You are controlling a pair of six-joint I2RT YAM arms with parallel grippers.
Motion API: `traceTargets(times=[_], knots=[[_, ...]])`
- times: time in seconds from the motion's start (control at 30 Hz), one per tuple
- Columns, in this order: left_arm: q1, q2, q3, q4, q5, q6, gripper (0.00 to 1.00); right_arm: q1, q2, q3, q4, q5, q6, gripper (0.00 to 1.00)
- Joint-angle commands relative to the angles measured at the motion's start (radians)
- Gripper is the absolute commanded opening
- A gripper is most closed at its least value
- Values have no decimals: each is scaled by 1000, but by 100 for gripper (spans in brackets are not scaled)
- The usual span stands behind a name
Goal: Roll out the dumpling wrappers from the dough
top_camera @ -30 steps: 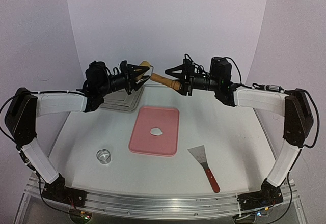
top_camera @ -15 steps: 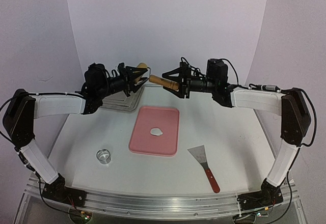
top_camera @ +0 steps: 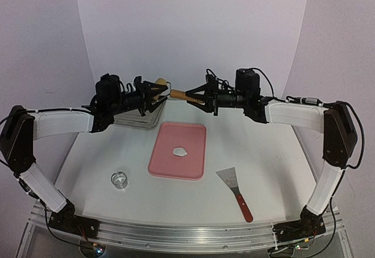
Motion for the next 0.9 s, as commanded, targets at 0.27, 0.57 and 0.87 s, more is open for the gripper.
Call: traceTargets(times=[0.27,0.57,0.87], knots=[[100,-59,120,-899,-29,534,87,-72,-112,96,-923,157,-387,0],[98,113,158,-1107,-103,765,67,-72,-2,185,-1047,154,-457,0],[46,281,243,-1111,-146,847,60,-66,155,329,-1082,156,-505,0]])
